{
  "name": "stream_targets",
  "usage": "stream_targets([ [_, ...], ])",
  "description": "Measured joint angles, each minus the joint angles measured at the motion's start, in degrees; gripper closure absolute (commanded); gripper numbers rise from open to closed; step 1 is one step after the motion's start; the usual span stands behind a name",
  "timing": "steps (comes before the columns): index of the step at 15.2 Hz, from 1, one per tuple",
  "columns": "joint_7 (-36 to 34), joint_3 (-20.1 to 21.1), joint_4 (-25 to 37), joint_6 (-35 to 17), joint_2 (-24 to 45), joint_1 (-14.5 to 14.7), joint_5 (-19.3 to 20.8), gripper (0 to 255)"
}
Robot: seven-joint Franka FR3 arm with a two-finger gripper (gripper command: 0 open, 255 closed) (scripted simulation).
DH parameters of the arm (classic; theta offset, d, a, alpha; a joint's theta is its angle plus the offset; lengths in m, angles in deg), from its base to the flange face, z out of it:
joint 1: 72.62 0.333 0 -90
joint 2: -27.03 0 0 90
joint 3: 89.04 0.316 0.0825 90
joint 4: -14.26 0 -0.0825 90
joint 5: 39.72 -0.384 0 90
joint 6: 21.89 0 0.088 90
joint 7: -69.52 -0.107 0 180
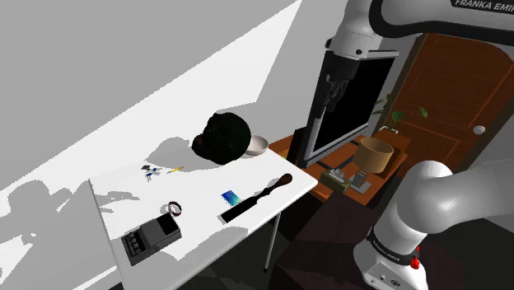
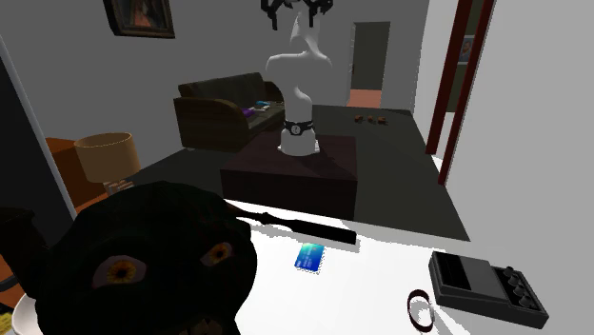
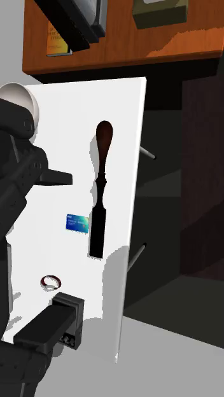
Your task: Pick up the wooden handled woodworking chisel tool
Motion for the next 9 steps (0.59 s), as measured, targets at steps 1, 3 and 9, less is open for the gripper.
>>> stream_targets([
  [1, 0.0, 0.0, 0.0, 0.0, 0.0, 0.0, 0.0, 0],
  [3, 2.2, -0.7, -2.0, -2.0, 0.4, 0.5, 0.3, 0],
  [9, 13.5, -4.7, -9.5, -12.9, 5.0, 2.5, 2.2, 0],
])
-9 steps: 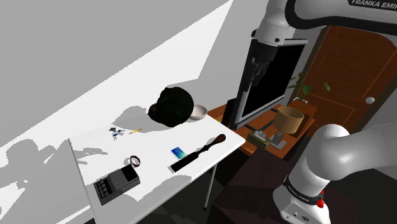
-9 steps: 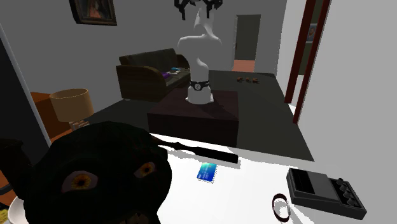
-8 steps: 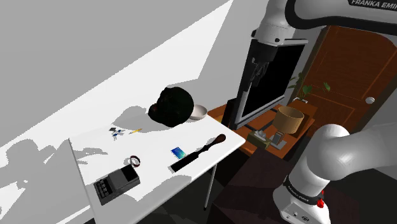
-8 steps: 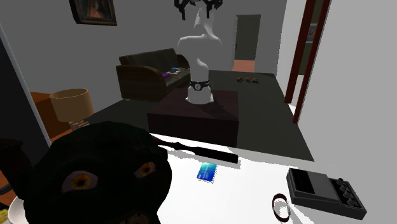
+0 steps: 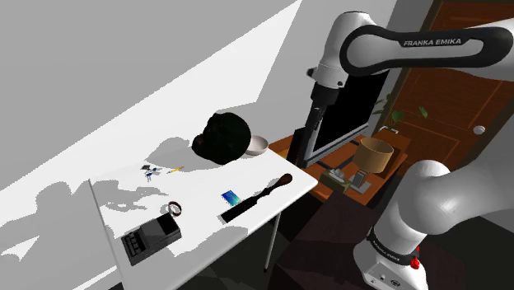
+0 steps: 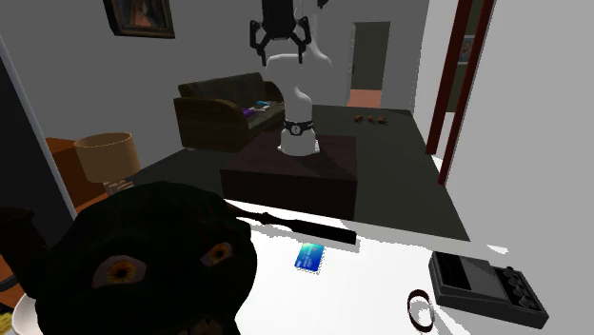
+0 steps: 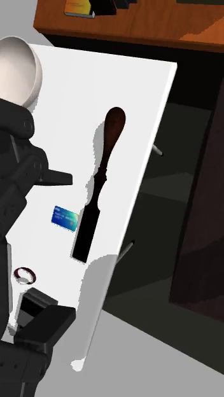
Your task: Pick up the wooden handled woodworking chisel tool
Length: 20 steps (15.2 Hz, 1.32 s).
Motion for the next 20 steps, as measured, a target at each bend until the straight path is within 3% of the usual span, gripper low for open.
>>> stream_targets([
  [5, 10.2, -3.8, -4.2, -8.7, 5.5, 1.5, 1.4, 0],
  [12, 24.5, -8.4, -5.6, -22.2, 19.2, 4.5, 1.4, 0],
  [20, 43.3, -11.8, -2.3, -36.6, 39.3, 8.2, -4.2, 0],
])
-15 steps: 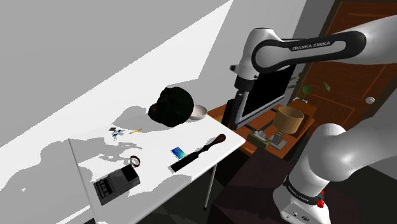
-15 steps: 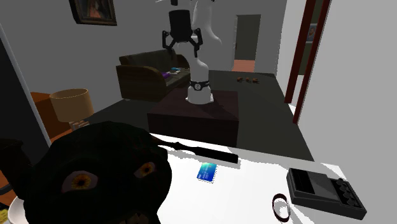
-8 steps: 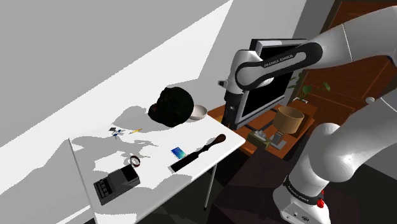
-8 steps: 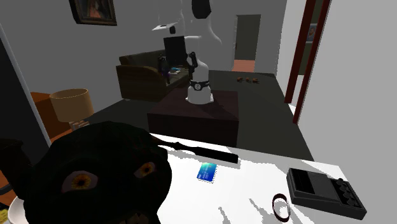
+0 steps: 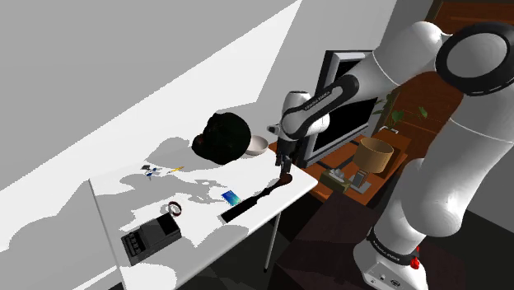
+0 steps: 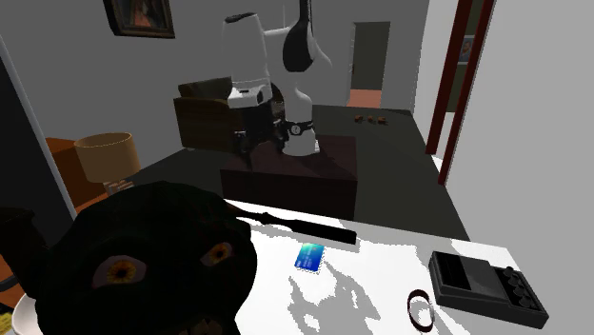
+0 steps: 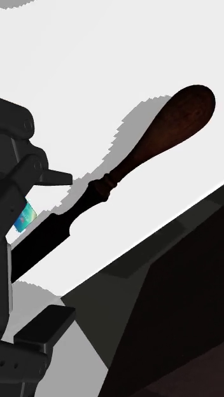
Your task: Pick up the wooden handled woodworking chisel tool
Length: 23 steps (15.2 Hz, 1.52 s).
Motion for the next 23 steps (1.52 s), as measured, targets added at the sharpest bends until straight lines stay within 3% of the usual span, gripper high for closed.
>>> stream_targets([
  [8, 18.6, 3.3, 9.1, -8.3, 20.0, -0.9, -8.2, 0],
  [16, 22.9, 5.8, 10.8, -13.4, 27.0, -2.7, -11.5, 0],
  [17, 23.1, 5.9, 10.9, -13.6, 27.4, -2.8, -11.6, 255],
  [23, 23.3, 6.1, 11.0, -13.9, 27.7, -2.9, -11.8, 255],
])
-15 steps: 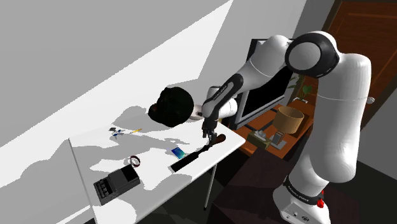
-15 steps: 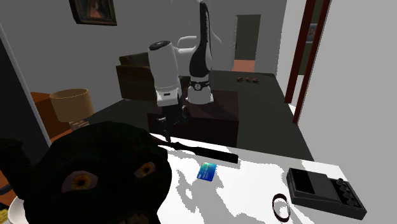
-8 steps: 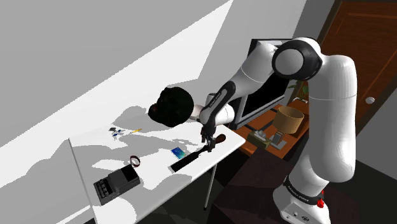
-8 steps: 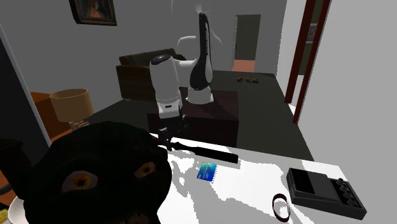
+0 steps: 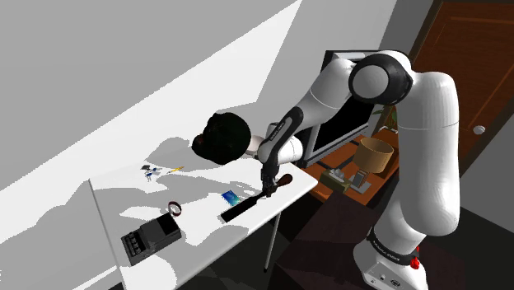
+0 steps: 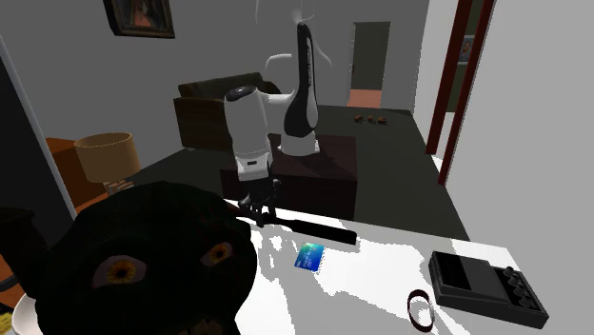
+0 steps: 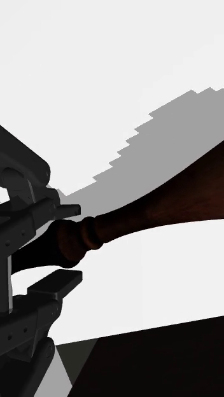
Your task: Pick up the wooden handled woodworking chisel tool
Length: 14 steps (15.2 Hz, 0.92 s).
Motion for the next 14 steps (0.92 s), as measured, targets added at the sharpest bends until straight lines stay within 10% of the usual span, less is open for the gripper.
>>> stream_targets([
  [14, -3.0, -2.5, -1.2, 5.5, -6.9, 1.7, 3.5, 255],
])
